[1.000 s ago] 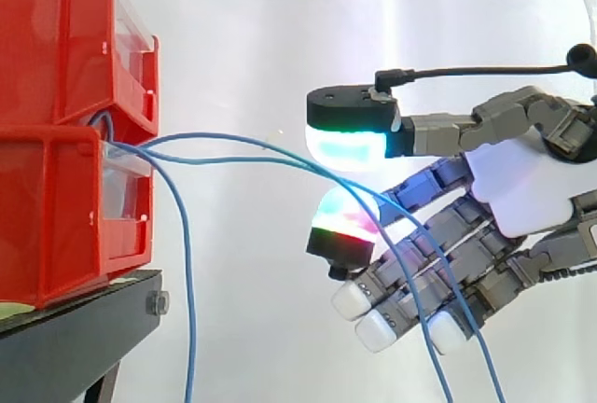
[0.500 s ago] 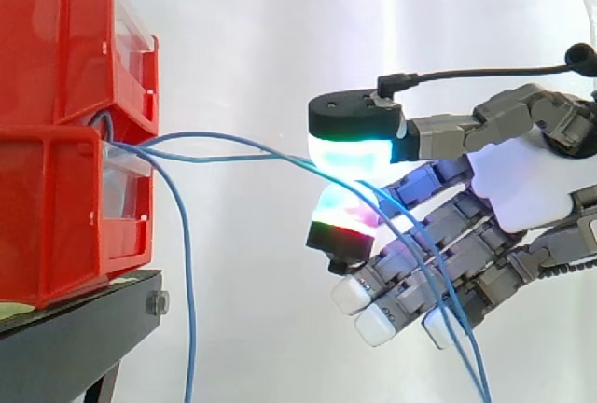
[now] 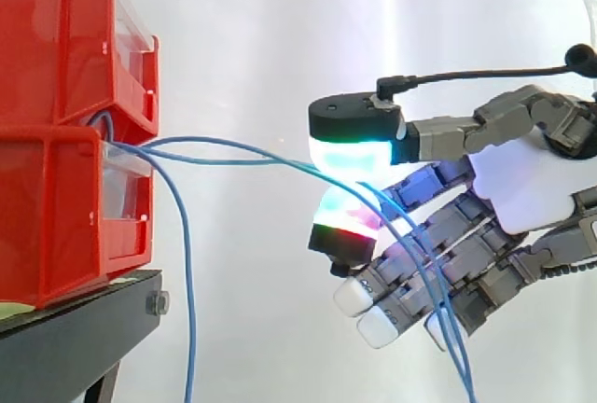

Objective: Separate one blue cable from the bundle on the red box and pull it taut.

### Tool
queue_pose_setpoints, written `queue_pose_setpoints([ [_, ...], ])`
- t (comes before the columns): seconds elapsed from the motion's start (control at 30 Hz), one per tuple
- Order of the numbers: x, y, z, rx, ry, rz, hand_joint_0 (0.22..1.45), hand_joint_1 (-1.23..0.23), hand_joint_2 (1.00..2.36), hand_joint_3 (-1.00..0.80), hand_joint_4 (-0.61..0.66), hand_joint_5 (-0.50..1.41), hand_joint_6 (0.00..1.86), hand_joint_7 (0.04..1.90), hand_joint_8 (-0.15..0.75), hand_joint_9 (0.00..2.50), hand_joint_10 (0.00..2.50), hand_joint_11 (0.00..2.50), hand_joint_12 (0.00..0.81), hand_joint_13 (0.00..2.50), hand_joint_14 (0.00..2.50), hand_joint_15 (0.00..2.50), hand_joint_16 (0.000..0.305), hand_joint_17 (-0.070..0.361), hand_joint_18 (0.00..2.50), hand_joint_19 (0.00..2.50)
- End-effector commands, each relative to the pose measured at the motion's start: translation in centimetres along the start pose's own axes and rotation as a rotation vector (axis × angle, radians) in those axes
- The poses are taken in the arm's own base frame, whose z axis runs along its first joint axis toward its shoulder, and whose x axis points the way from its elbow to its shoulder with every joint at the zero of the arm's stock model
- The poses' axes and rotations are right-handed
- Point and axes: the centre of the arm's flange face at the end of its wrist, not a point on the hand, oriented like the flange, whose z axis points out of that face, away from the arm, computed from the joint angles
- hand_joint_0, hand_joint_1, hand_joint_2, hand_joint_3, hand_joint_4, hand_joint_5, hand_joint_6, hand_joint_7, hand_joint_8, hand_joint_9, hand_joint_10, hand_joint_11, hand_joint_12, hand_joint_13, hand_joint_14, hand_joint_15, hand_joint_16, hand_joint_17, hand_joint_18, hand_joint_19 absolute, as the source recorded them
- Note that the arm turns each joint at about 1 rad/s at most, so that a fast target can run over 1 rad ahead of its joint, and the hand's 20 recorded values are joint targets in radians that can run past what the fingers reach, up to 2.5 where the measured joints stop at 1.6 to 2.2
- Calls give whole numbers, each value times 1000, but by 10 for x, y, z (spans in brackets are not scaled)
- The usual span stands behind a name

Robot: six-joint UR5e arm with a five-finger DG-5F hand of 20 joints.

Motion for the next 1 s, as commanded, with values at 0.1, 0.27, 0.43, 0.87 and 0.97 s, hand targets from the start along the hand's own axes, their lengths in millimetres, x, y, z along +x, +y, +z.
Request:
queue_pose_setpoints([
  [0.1, 0, 1, 0, -1, 0, 1, 492, -629, 1000, -500, 208, -130, 790, 987, 379, 1028, 13, 523, 383, 858, 11, 392, 48, 107, 965, 522],
  [0.27, -1, 1, -1, 1, 0, 0, 499, -612, 1000, -500, 200, -127, 785, 1002, 378, 1032, 11, 522, 382, 855, 11, 397, 47, 106, 961, 535],
  [0.43, -1, 2, -1, 0, 0, 1, 507, -615, 1000, -500, 203, -124, 780, 1009, 374, 1036, 14, 530, 380, 854, 11, 388, 47, 105, 958, 531],
  [0.87, -1, 1, -1, 2, 0, -3, 578, -590, 1008, -374, 185, -111, 765, 1055, 362, 1063, 12, 520, 365, 864, 11, 397, 43, 98, 943, 557],
  [0.97, -1, 2, -1, 1, 0, 0, 575, -592, 1008, -370, 177, -110, 763, 1057, 364, 1059, 12, 526, 364, 862, 11, 393, 43, 96, 936, 562],
])
